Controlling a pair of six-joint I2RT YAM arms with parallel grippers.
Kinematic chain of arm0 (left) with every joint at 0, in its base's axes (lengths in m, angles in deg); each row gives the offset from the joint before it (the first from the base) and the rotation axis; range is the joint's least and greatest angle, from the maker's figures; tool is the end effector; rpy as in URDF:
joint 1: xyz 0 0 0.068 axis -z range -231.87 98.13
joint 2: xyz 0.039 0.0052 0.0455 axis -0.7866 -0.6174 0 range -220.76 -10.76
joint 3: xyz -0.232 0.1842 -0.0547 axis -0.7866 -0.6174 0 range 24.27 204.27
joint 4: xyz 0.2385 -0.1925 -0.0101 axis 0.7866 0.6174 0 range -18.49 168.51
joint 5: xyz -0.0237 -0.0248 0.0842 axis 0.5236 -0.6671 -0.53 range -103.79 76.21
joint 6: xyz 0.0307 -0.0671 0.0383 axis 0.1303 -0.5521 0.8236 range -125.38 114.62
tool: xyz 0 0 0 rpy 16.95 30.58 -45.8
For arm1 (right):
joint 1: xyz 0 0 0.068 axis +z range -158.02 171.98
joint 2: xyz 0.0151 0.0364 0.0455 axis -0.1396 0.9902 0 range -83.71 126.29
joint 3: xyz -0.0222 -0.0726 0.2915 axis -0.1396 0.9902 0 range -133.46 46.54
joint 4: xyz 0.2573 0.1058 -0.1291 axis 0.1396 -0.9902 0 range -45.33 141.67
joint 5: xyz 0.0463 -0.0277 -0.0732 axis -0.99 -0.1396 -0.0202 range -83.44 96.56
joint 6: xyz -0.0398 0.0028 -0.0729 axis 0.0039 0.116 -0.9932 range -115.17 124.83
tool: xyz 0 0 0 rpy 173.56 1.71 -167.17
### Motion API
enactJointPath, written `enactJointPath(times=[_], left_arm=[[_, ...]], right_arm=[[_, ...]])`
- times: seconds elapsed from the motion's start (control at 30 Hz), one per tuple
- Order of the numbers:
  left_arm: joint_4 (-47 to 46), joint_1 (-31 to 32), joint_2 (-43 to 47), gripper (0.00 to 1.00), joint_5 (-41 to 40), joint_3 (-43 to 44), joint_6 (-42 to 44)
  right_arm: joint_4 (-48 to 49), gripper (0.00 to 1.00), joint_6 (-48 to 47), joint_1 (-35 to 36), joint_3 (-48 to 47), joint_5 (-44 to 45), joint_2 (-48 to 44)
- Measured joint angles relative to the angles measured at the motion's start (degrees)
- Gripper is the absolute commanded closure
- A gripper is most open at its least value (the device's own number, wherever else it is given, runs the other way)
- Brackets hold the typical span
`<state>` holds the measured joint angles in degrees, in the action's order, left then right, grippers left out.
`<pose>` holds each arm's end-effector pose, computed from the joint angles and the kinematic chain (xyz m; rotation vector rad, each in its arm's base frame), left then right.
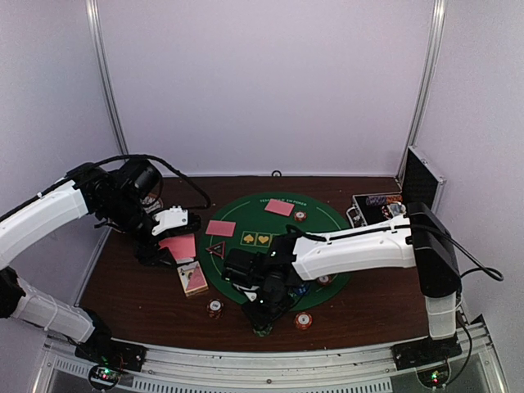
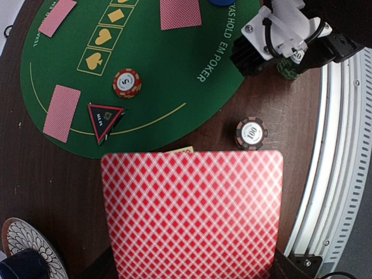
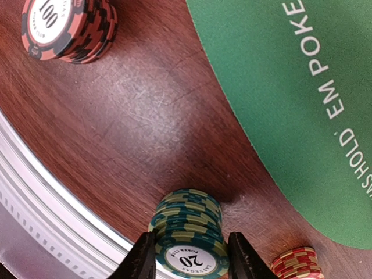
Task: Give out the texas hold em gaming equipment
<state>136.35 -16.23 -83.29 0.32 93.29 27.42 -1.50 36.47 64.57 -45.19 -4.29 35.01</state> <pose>0.2181 -0.1782 0.3010 1.6001 2.2370 -0.3533 0.1286 0.4564 0.1481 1.0988 -2.8702 -0.3880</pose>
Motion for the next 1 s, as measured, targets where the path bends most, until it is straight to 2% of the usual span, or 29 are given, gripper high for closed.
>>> enactJointPath(times=[0.33,0.5,0.67,0.8,1.0], left_arm=[[0.0,0.0,0.0,1.00,0.0,0.0,0.0],[0.0,0.0,0.0,1.00,0.0,0.0,0.0],[0.0,0.0,0.0,1.00,0.0,0.0,0.0],[0.0,0.0,0.0,1.00,0.0,0.0,0.0],[0.0,0.0,-0.1,1.00,0.2,0.0,0.0]], right_arm=[[-1.5,0.86,0.0,-5.3,-0.8,0.3,-4.5],[-2.2,0.88,-0.6,-12.2,-2.8,1.0,-8.8],[-2.0,0.88,-2.1,-22.3,-4.9,3.9,-9.6],[-2.3,0.88,-3.5,-30.1,-9.4,6.0,-6.4],[-2.7,0.89,-6.1,-38.2,-23.1,8.3,6.8]])
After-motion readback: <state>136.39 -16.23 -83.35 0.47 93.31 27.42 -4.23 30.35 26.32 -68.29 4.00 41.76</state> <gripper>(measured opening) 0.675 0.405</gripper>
